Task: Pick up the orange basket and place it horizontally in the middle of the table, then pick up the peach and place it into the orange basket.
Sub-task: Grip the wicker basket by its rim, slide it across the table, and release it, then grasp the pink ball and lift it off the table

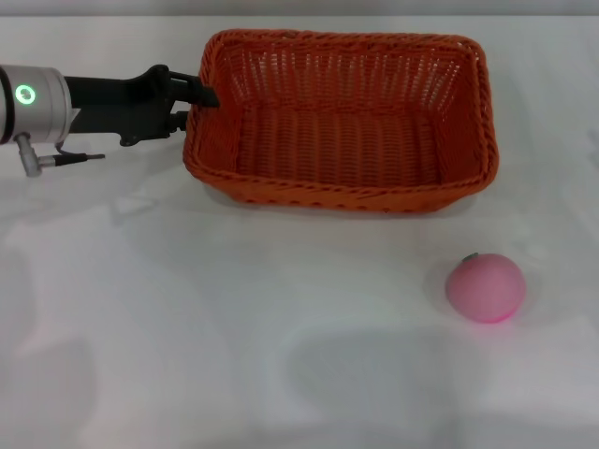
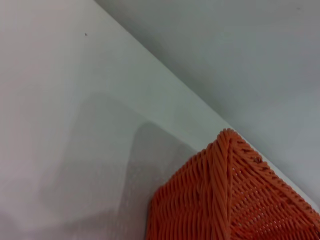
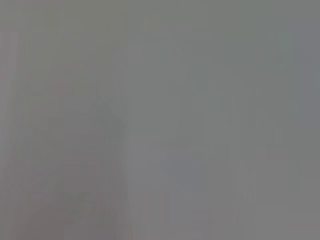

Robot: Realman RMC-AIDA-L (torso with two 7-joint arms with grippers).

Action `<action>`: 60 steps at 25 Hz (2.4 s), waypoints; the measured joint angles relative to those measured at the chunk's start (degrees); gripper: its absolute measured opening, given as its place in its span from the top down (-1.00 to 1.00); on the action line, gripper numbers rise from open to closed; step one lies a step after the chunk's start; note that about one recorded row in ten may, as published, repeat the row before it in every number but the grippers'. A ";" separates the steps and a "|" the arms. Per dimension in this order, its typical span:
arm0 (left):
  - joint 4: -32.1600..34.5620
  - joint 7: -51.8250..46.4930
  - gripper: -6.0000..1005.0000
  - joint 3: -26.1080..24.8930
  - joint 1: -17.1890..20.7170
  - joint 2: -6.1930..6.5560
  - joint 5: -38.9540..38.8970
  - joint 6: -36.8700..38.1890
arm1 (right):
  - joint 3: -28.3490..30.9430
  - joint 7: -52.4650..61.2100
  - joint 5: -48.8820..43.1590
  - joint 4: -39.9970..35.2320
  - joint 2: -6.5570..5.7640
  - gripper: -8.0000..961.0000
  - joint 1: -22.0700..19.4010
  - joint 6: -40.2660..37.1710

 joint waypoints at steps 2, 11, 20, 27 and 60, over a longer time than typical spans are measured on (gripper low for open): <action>0.25 0.64 0.17 -0.02 0.43 0.03 -0.81 -0.32 | -0.08 0.01 0.00 0.08 0.02 -0.61 0.00 0.11; -0.38 9.69 -0.13 -0.21 5.37 1.36 -7.76 -0.78 | -0.42 2.22 -0.09 -0.05 0.06 -0.61 -0.57 0.70; -0.62 36.06 -0.60 -3.74 12.04 4.52 -23.22 -1.94 | 0.50 12.85 0.61 -7.48 -0.14 -0.62 -3.21 2.07; -0.64 57.78 -0.60 -11.14 16.60 2.75 -30.09 -4.15 | -0.08 30.58 -3.89 -25.01 -0.26 -0.62 -6.27 1.75; 1.43 87.49 -0.60 -11.33 24.52 -0.53 -44.48 -7.14 | -34.96 67.07 -39.58 -61.22 0.26 -0.62 -1.82 7.70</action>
